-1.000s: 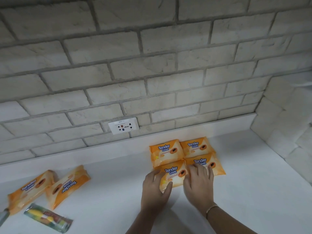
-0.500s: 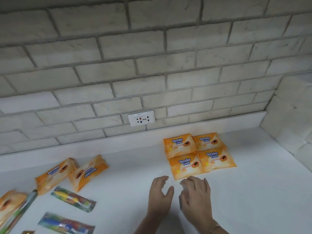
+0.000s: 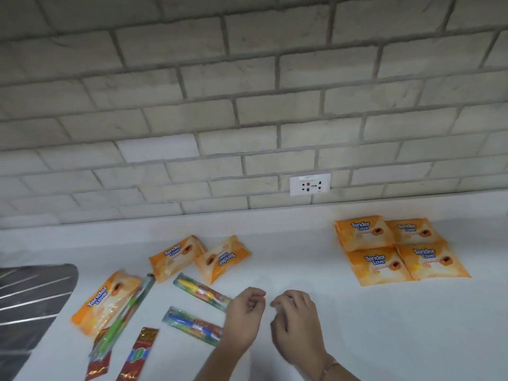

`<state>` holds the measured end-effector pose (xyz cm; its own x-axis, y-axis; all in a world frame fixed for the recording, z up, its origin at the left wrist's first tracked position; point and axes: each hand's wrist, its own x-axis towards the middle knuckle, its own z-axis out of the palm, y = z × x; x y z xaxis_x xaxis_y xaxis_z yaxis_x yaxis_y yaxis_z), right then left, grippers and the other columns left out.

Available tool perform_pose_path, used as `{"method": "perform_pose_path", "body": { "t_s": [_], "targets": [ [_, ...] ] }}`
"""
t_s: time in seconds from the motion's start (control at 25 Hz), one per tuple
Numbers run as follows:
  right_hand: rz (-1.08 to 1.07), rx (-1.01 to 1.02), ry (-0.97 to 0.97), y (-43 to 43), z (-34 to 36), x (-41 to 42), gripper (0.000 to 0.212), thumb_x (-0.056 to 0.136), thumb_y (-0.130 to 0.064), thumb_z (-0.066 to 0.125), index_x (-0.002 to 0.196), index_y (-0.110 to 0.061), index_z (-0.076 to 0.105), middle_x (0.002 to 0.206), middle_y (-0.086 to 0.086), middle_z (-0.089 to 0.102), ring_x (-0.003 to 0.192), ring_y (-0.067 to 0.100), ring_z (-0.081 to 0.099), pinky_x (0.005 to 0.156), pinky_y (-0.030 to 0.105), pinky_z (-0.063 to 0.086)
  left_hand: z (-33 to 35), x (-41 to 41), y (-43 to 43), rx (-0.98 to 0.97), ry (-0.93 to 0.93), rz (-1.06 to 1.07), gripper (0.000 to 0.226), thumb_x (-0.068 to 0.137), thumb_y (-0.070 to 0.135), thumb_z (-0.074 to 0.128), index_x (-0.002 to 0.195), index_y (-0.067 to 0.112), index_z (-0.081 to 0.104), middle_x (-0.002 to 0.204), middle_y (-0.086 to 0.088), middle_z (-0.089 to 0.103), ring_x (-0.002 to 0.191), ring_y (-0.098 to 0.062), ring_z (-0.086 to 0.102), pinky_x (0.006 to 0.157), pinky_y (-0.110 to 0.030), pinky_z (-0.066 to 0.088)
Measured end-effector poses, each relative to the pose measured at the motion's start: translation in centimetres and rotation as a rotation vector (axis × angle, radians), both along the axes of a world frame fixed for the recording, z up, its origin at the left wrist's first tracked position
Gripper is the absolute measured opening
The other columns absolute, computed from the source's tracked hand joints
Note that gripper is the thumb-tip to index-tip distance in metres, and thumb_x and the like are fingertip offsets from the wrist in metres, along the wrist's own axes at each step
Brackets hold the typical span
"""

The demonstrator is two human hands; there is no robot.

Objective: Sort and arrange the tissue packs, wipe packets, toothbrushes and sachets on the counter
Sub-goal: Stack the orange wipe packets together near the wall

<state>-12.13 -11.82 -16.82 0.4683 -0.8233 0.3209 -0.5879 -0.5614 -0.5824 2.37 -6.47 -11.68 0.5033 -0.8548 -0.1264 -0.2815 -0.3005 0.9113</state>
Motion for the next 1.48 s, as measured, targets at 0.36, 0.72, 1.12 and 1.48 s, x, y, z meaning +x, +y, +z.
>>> {"method": "perform_pose_path", "body": {
  "t_s": [0.36,0.72,1.12,1.48],
  "targets": [
    [-0.044,0.025,0.201,0.8,-0.1,2.8,0.019,0.083,-0.028,0.051,0.1,-0.031,0.057,0.106,-0.014,0.049,0.106,0.012,0.048,0.092,0.032,0.042,0.7,13.0,-2.9,0.119,-0.681,-0.031,0.041,0.085,0.02,0.069,0.126,0.013,0.066,0.124,-0.009,0.066,0.111,-0.028,0.059,0.093,-0.04,0.052],
    [-0.065,0.017,0.235,0.9,0.6,3.1,0.015,0.084,-0.03,0.05,0.097,-0.03,0.055,0.104,-0.013,0.047,0.106,0.011,0.046,0.091,0.032,0.041,0.2,14.2,-7.3,0.538,-0.812,-0.184,0.085,0.073,0.067,0.061,0.139,0.018,0.042,0.139,-0.012,0.047,0.13,-0.035,0.041,0.105,-0.045,0.037],
    [-0.143,0.149,0.103,0.7,0.5,2.8,0.022,0.089,-0.034,0.048,0.101,-0.03,0.067,0.106,-0.021,0.056,0.106,0.001,0.048,0.093,0.027,0.039,-1.0,8.0,-4.0,0.177,-0.704,-0.157,0.074,0.057,0.071,0.064,0.117,0.028,0.06,0.094,0.006,0.068,0.085,-0.021,0.066,0.077,-0.036,0.055],
    [-0.031,1.195,-1.056,1.3,6.0,2.1,0.032,0.1,-0.023,0.064,0.126,-0.005,0.06,0.121,0.028,0.068,0.11,0.046,0.067,0.083,0.053,0.059,2.0,-1.0,0.0,-0.115,0.36,0.017,0.018,0.102,0.024,0.058,0.106,0.02,0.075,0.095,-0.005,0.077,0.085,-0.019,0.075,0.067,-0.026,0.058]
  ]
}}
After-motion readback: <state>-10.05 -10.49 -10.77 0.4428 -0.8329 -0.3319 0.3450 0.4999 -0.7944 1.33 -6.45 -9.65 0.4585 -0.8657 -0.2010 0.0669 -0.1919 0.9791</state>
